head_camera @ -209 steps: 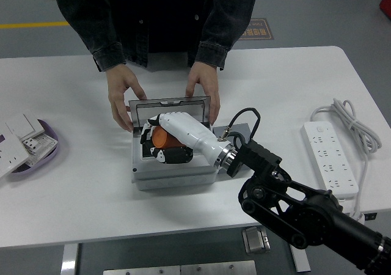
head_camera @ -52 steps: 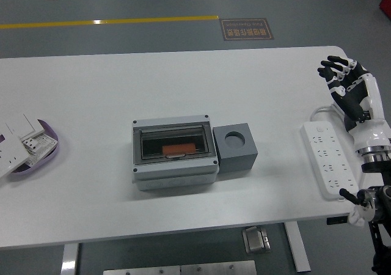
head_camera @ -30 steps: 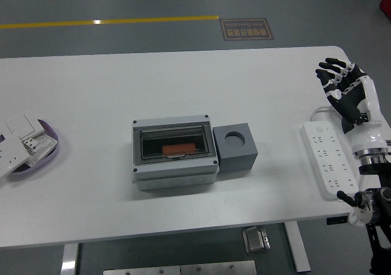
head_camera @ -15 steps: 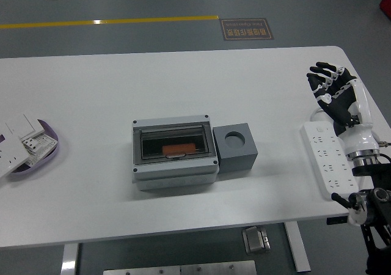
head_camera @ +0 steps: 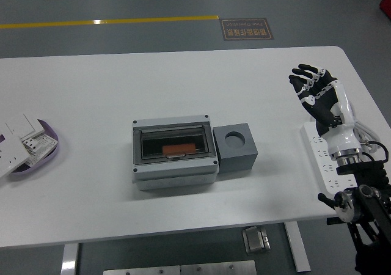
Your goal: Pick up the cylinder from the cube,place it in the box,flap close box
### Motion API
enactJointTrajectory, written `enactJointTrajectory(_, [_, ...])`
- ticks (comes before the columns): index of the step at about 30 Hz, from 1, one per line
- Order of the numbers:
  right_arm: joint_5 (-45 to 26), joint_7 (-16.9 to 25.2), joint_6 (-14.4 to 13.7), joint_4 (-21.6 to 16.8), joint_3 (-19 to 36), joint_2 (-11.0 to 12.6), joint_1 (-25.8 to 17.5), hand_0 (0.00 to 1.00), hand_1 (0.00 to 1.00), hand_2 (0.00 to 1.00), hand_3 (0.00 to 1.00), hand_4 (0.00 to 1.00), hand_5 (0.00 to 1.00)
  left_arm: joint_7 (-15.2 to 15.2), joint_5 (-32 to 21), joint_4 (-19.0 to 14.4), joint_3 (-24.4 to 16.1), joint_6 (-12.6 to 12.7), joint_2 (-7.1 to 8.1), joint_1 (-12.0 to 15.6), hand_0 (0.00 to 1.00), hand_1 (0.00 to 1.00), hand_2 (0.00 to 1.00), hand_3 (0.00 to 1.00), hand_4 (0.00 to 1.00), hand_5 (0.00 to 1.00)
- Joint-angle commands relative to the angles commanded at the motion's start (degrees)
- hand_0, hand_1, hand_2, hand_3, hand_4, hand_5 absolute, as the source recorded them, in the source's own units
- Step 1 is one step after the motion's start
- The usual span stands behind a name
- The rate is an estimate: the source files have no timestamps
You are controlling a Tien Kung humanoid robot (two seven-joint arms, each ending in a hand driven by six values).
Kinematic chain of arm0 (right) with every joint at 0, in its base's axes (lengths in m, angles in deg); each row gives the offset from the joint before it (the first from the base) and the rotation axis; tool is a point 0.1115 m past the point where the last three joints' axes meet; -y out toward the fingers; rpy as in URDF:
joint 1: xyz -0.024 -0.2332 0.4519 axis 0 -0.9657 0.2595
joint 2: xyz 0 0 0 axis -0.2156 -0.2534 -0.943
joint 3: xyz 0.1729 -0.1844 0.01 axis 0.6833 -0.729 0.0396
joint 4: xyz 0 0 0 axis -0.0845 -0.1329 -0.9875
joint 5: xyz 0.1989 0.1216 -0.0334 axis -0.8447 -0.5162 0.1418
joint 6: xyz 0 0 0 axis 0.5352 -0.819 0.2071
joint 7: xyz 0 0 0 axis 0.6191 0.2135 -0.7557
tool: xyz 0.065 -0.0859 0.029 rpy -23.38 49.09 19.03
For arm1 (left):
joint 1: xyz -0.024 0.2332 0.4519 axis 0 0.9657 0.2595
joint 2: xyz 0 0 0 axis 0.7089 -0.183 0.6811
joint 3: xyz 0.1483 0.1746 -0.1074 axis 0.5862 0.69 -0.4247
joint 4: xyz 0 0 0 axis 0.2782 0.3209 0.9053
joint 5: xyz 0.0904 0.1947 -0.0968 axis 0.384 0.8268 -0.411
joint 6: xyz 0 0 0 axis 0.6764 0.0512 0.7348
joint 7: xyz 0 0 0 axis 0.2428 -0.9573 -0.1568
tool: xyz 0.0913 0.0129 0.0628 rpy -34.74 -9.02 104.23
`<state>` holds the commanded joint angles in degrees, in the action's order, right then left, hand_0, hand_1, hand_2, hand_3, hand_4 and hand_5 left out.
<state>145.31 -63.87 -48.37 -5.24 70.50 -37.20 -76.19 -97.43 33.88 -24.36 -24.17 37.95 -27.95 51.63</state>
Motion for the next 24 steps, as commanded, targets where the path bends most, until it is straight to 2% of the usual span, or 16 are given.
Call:
enactJointTrajectory(12, [-0.70,-0.12,0.73,0.60,-5.67,-0.81,1.49,0.684,0.633,0.637,0.616,0.790,0.248,-0.07,0.17,-0.03,-0.04,-0.04,0.04,-0.15,0.621,0.627,0.598,0.666,0.713,0.246])
enactJointTrajectory(24, [-0.75,-0.36,0.81,0.72,-6.18,-1.65,2.49,0.675,0.632,0.633,0.616,0.785,0.255,-0.13,1.03,-0.02,-0.80,-0.12,0.00,-0.24,0.621,0.627,0.598,0.665,0.713,0.246])
